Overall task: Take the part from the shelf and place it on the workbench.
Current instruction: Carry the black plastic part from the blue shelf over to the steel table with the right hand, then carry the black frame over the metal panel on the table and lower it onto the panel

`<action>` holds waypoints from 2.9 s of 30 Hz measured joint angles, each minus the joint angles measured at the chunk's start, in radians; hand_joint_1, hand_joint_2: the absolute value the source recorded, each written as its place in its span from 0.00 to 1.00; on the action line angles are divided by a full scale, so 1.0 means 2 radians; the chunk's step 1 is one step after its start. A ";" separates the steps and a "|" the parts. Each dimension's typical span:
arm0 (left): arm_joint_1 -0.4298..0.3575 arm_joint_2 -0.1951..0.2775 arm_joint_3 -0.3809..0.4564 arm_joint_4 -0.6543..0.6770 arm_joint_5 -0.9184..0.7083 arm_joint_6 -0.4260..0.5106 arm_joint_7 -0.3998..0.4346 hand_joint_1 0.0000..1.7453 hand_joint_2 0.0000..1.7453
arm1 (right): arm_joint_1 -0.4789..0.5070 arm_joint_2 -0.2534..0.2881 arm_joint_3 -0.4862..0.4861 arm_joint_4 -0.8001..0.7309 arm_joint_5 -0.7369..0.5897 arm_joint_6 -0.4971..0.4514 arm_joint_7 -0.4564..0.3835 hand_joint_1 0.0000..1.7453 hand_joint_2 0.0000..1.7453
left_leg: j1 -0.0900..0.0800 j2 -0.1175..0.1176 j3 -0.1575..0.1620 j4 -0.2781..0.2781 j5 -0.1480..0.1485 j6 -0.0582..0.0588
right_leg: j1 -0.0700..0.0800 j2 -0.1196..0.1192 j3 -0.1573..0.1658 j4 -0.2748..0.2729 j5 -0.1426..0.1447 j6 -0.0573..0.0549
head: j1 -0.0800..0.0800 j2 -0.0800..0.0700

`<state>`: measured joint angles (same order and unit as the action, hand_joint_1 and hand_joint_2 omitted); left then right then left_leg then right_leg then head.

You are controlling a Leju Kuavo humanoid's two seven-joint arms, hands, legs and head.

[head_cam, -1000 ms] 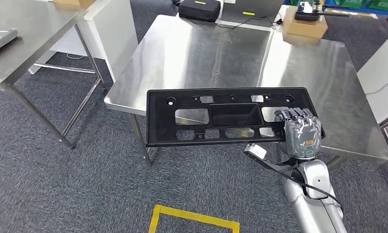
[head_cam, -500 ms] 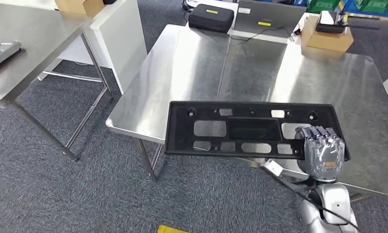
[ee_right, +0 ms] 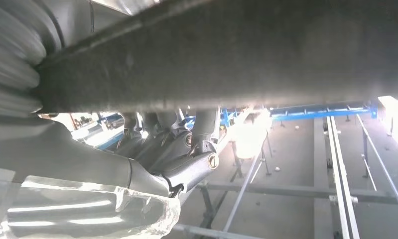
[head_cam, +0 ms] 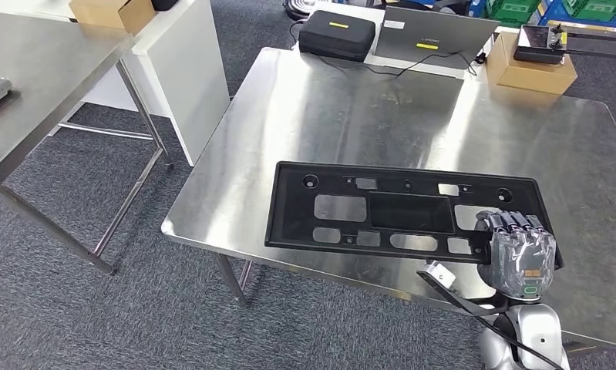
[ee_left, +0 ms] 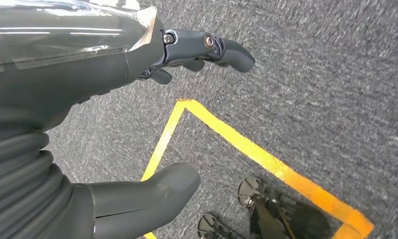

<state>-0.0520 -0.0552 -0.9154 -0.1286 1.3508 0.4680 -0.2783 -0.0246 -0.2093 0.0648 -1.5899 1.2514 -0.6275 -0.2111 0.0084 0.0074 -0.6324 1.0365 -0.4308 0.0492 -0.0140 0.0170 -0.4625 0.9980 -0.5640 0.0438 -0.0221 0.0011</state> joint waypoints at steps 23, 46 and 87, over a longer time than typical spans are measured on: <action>-0.001 0.001 0.000 -0.001 0.003 -0.008 -0.006 0.00 1.00 | -0.004 0.000 -0.005 -0.002 -0.005 0.000 -0.001 1.00 1.00 | 0.000 -0.007 -0.006 0.061 -0.050 -0.015 | 0.000 0.014 -0.048 -0.001 0.051 -0.016 | -0.004 0.000; -0.002 0.014 -0.003 -0.001 0.001 -0.039 -0.011 0.00 1.00 | -0.033 -0.001 -0.021 0.043 0.031 0.000 0.037 1.00 1.00 | 0.001 0.016 0.033 -0.012 -0.023 0.008 | -0.010 -0.015 -0.054 -0.001 0.057 0.011 | -0.002 0.000; -0.012 0.027 -0.040 -0.001 -0.016 -0.068 -0.012 0.00 1.00 | -0.473 -0.007 0.031 0.601 0.141 0.005 0.213 1.00 1.00 | -0.001 0.016 0.029 -0.017 -0.017 -0.013 | -0.008 -0.015 -0.059 0.000 0.058 0.007 | -0.003 0.000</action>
<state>-0.0754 -0.0019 -0.9945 -0.1316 1.3185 0.3329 -0.3027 -0.9696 -0.2232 0.1270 -0.3873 1.5333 -0.6177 0.2157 0.0069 0.0399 -0.5745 1.0019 -0.4656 0.0229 -0.0308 -0.0130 -0.5811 0.9973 -0.4476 0.0583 -0.0281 0.0011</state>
